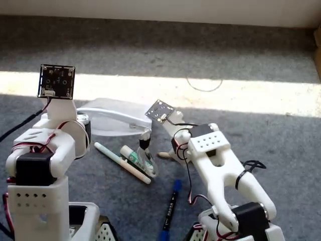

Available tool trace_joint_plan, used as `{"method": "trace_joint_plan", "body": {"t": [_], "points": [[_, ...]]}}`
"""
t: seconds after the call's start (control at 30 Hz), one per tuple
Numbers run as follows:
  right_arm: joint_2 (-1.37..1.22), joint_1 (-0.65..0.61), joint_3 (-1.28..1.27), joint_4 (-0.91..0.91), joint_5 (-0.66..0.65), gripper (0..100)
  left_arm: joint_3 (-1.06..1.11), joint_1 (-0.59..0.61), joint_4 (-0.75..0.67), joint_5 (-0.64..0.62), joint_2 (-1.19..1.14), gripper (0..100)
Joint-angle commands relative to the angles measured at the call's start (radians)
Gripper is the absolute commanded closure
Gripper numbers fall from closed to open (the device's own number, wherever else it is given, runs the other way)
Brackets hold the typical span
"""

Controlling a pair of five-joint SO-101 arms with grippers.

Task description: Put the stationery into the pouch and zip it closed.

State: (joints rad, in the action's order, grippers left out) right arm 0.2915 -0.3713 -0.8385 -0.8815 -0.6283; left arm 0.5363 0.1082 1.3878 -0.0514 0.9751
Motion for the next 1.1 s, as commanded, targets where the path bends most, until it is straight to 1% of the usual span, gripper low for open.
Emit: {"method": "trace_joint_plan", "body": {"t": [0.0,0.1,0.37,0.6,0.7,0.83,0.9,1.0,1.07], "points": [[-0.021,-0.008,0.051,0.056,-0.012,78.3,-0.012,0.013,-0.005,-0.008,-0.002,99],[-0.050,-0.005,0.051,0.062,-0.012,81.1,-0.012,0.013,-0.005,-0.008,-0.002,99],[-0.104,0.041,0.051,0.062,-0.012,81.7,-0.012,0.013,-0.005,-0.008,-0.002,99],[-0.104,0.085,0.053,0.062,-0.008,93.7,-0.012,0.013,-0.005,-0.008,-0.002,99],[-0.104,0.111,0.053,0.062,-0.006,95.2,-0.012,0.013,-0.005,-0.008,-0.002,99],[-0.102,0.116,0.054,0.061,-0.005,95.4,-0.012,0.013,-0.005,-0.008,-0.002,99],[-0.087,0.119,0.076,0.058,0.029,95.4,-0.012,0.013,-0.005,-0.008,-0.002,99],[-0.035,0.166,0.096,0.033,0.127,95.4,-0.012,0.013,-0.005,-0.008,-0.002,99],[-0.012,0.189,0.107,0.013,0.163,95.4,-0.012,0.013,-0.005,-0.008,-0.002,99]]}}
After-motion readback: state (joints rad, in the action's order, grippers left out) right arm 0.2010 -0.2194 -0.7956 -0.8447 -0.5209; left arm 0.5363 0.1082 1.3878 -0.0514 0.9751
